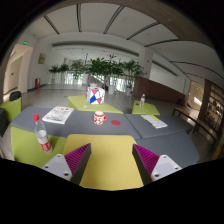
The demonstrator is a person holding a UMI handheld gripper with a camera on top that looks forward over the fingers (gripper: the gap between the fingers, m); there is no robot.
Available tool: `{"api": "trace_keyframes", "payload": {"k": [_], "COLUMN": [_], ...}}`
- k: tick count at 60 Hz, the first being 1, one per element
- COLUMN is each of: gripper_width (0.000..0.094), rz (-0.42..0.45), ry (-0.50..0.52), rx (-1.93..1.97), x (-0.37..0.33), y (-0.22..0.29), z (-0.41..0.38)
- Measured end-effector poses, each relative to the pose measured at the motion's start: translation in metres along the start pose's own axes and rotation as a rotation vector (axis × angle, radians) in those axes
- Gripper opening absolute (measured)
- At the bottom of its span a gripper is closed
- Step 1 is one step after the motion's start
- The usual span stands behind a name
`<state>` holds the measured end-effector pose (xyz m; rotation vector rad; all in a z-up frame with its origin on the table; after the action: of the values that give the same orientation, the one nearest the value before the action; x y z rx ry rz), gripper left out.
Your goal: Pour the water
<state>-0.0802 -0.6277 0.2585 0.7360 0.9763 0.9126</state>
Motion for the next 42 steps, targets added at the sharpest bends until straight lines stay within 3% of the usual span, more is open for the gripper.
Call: {"api": "trace_keyframes", "payload": {"k": [12, 24, 42], "gripper_width": [0.0862, 0.0853, 0.0851], "rz": [-0.029, -0.029, 0.105], "ry": [0.033, 0.154, 0.274], "rx": [-0.004, 0.007, 0.015], "x": [-0.009, -0.015, 0.035], "y": [-0.025, -0.037, 0.018], "z": [-0.031, -0.126, -0.274]}}
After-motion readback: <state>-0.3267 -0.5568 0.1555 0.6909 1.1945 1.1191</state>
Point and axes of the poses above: the point between the fingertips, and its own axes, seen from behind it with the camera up: z to the right, y up, x forward, the way the camera looks, the point moved 7 cm from there along -x, backward, against the way the camera looks, and after that the axes turned 14 degrees about -x, right-handed, at the moved point
